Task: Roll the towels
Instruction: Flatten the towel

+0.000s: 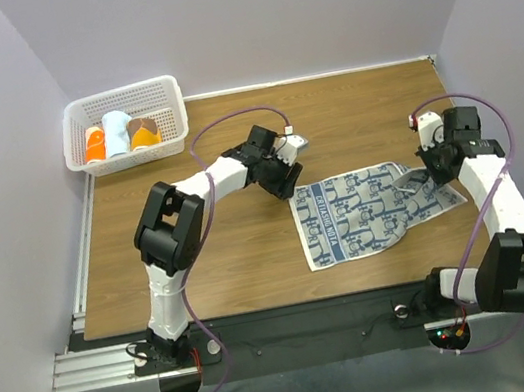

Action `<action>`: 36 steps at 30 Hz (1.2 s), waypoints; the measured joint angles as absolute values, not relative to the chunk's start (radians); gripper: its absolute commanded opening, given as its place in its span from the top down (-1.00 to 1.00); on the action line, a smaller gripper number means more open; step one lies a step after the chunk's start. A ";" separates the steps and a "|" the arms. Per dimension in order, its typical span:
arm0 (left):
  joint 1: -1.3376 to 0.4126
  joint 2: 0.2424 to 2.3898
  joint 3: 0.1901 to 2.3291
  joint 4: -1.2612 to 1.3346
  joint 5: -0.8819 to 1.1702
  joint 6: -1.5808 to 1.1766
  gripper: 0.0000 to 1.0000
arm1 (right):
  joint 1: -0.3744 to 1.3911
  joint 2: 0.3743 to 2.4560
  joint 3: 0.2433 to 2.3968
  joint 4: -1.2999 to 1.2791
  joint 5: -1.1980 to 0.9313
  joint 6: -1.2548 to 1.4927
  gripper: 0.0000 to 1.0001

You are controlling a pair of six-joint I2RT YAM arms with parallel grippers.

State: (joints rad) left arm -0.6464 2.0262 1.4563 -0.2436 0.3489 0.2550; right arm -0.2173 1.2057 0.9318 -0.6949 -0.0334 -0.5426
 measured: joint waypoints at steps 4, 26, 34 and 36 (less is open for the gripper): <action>-0.659 2.080 1.478 -0.226 0.360 0.233 0.02 | -0.229 1.229 0.913 -0.696 -0.012 -0.543 0.99; -0.412 1.843 1.328 -0.393 0.092 0.353 1.00 | -0.236 1.456 0.901 -0.707 -0.231 -0.465 -0.59; -0.437 1.856 1.333 -0.446 0.142 0.419 1.00 | -0.233 1.511 1.092 -0.784 -0.413 -0.476 -0.33; -0.442 1.872 1.345 -0.455 0.155 0.424 1.00 | -0.209 1.512 1.166 -0.788 -0.457 -0.485 -0.13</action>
